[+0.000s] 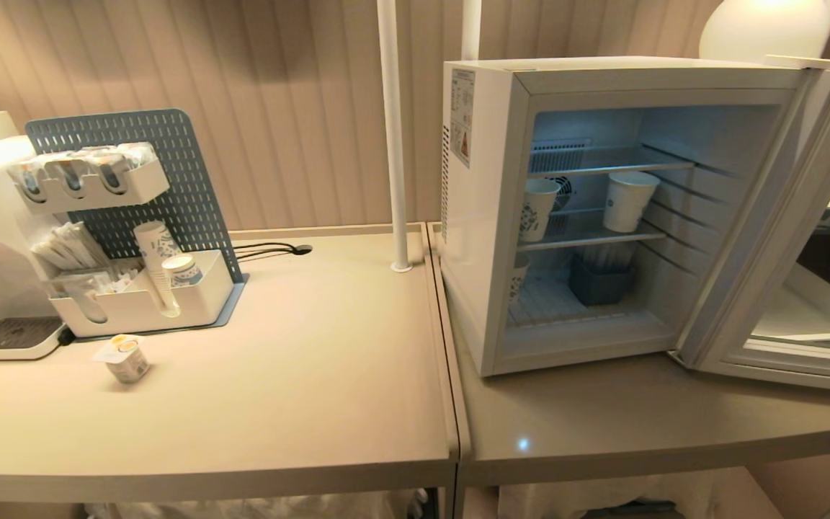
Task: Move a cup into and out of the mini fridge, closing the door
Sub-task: Put the yoghurt in the freezer
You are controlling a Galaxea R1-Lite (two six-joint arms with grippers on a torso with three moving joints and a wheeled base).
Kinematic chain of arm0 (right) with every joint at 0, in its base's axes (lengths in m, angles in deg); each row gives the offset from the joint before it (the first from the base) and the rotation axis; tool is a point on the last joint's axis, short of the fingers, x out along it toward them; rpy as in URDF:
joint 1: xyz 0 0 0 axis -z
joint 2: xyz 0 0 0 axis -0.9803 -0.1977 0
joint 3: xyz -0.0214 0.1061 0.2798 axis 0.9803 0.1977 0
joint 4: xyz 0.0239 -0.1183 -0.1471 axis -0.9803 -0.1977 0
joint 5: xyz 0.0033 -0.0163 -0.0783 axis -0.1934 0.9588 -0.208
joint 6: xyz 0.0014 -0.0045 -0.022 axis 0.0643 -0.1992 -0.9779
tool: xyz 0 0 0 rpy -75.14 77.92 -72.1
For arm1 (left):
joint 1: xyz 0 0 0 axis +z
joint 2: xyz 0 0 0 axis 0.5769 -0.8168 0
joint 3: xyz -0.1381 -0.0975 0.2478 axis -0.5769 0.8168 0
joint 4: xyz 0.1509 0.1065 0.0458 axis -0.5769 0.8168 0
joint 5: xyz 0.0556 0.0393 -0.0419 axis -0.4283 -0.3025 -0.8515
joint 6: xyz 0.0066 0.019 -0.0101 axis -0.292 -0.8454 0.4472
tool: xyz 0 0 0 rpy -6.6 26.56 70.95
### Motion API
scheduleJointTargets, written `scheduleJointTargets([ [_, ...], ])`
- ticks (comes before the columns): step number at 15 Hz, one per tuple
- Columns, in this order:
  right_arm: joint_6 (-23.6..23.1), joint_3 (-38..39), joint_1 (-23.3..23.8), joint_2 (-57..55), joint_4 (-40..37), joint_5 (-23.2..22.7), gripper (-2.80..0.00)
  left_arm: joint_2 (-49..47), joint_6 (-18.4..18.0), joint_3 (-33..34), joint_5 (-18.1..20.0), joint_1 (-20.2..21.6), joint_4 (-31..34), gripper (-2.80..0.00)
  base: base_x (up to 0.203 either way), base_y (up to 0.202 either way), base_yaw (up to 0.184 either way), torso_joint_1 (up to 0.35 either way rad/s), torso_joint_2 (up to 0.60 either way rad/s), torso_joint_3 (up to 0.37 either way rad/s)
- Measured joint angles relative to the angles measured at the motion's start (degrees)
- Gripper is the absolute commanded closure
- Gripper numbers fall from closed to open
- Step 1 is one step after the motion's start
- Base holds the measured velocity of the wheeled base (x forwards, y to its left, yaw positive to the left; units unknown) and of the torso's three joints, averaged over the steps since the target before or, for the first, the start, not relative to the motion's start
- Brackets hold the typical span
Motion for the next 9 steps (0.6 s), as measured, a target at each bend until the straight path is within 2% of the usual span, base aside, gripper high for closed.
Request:
scheduleJointTargets([
  [2,-0.94,-4.3,-0.09,-11.96,0.72,-3.91,0.0,0.0,0.01,0.0,-0.02,0.0,-0.01,0.0,0.0,0.0,0.0,0.0,0.0,0.0],
  [5,-2.02,-7.49,-0.24,-32.23,8.04,-7.83,0.0,0.0,0.05,0.0,-0.02,0.0,-0.04,0.0,0.0,0.0,0.0,0.0,0.0,0.0],
  [7,-2.37,-9.28,-0.75,-46.82,16.64,-7.93,0.0,0.0,0.05,0.0,-0.02,-0.01,-0.04,0.0,0.0,0.0,0.0,0.0,0.0,0.0],
  [9,-2.57,-12.81,-1.99,-61.55,26.16,-5.7,0.0,0.0,0.05,0.0,-0.02,0.0,-0.06,0.0,0.0,0.0,0.0,0.0,0.0,0.0],
])
